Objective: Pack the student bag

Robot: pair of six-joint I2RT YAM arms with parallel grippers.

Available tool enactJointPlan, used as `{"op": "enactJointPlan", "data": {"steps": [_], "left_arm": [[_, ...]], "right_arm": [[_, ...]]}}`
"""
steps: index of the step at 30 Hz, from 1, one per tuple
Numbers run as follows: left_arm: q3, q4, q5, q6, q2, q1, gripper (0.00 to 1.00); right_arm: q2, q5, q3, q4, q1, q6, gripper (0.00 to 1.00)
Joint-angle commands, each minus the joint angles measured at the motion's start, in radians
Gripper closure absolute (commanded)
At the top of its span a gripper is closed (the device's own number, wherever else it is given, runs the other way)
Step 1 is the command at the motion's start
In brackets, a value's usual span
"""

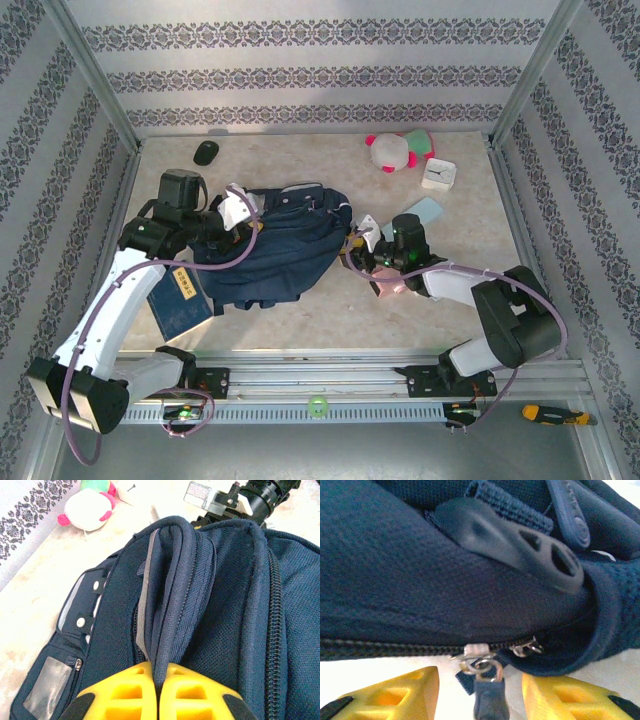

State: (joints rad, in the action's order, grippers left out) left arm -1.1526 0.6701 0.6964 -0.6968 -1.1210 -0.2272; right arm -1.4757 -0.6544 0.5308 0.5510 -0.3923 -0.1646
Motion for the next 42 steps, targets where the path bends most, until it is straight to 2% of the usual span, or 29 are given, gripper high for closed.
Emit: {"op": "enactJointPlan", "data": {"steps": [1, 9, 13, 19, 24, 28, 34, 37, 42], "left_arm": [[-0.031, -0.095, 0.078, -0.017, 0.040, 0.010, 1.00], [-0.014, -0.112, -0.004, -0.008, 0.032, 0.010, 1.00], [0.006, -0.150, -0.112, 0.013, 0.040, 0.010, 1.00], [0.025, -0.202, -0.346, 0.118, 0.043, -0.017, 1.00], [0.079, -0.295, -0.529, 0.225, 0.036, -0.107, 1.00], [0.096, -0.323, -0.635, 0.238, 0.000, -0.191, 1.00], [0.119, -0.380, -0.802, 0.325, -0.054, -0.286, 1.00], [0.154, -0.459, -0.868, 0.425, -0.083, -0.340, 1.00], [0.179, -0.540, -0.964, 0.581, -0.167, -0.440, 1.00]], "right_arm": [[-0.011, -0.081, 0.023, 0.086, 0.021, -0.012, 0.63], [0.043, -0.158, -0.016, 0.089, 0.054, -0.008, 1.00], [0.092, -0.174, -0.038, 0.063, 0.056, 0.012, 1.00], [0.192, -0.190, -0.037, -0.043, 0.032, 0.076, 1.00], [0.277, -0.121, -0.003, -0.252, -0.047, 0.074, 1.00], [0.328, -0.028, 0.020, -0.368, -0.109, 0.094, 1.00], [0.367, -0.028, 0.068, -0.490, -0.143, 0.185, 1.00], [0.388, -0.063, 0.063, -0.502, -0.156, 0.209, 1.00], [0.422, -0.037, 0.057, -0.552, -0.181, 0.255, 1.00]]}}
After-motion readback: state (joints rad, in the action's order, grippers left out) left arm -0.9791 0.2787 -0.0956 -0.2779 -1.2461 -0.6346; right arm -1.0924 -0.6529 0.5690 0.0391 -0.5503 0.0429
